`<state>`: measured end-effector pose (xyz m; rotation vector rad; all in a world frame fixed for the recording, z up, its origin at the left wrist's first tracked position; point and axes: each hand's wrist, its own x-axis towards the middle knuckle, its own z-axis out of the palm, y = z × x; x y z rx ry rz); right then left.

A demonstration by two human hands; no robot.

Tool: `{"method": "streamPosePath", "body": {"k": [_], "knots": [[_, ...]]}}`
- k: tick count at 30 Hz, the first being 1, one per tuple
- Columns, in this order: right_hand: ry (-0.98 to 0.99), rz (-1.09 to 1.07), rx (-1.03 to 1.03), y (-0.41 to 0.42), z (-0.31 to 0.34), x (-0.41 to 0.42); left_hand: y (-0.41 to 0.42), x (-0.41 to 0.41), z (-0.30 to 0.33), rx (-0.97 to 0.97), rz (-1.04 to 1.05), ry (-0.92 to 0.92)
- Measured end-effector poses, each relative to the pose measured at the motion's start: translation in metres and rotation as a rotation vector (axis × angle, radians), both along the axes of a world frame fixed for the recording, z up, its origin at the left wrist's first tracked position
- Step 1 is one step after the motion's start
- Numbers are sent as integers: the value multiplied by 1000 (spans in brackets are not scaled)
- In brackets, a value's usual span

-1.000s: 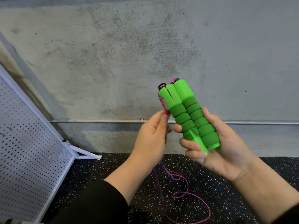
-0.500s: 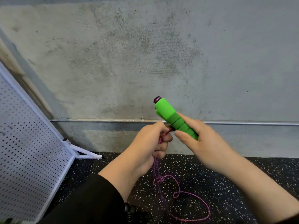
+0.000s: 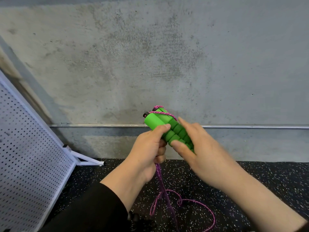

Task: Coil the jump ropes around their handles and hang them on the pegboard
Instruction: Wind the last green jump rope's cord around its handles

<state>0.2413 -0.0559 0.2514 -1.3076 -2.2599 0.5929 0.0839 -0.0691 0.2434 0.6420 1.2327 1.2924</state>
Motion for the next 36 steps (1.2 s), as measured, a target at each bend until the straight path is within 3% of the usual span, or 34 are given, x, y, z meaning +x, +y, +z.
{"method": "streamPosePath", "body": {"k": [4, 8, 11, 15, 17, 20, 23, 25, 30, 36], "knots": [[519, -126, -295, 9, 3, 6, 1, -1, 0, 35, -42, 0], [1004, -126, -871, 12, 11, 13, -1, -1, 3, 88, -107, -8], [1052, 14, -1244, 9, 16, 16, -2, -2, 8, 127, -141, 8], [996, 116, -1390, 9, 15, 15, -3, -6, 12, 150, -158, 145], [962, 103, -1304, 11, 14, 13, -3, -9, 12, 152, -167, 187], [831, -10, -921, 16, 11, 14, -2, -13, 11, 129, -193, 275], [526, -78, -471, 21, 7, 18, -2, -15, 11, 48, -222, 271], [364, -88, -275, 23, 2, 21, -2, -16, 12, -3, -238, 223], [-26, -81, -20, 17, -14, 15, -4, -13, 11, -68, -224, 158], [-236, -94, 220, 6, -18, -1, -4, -10, 8, -154, -83, 48]]}}
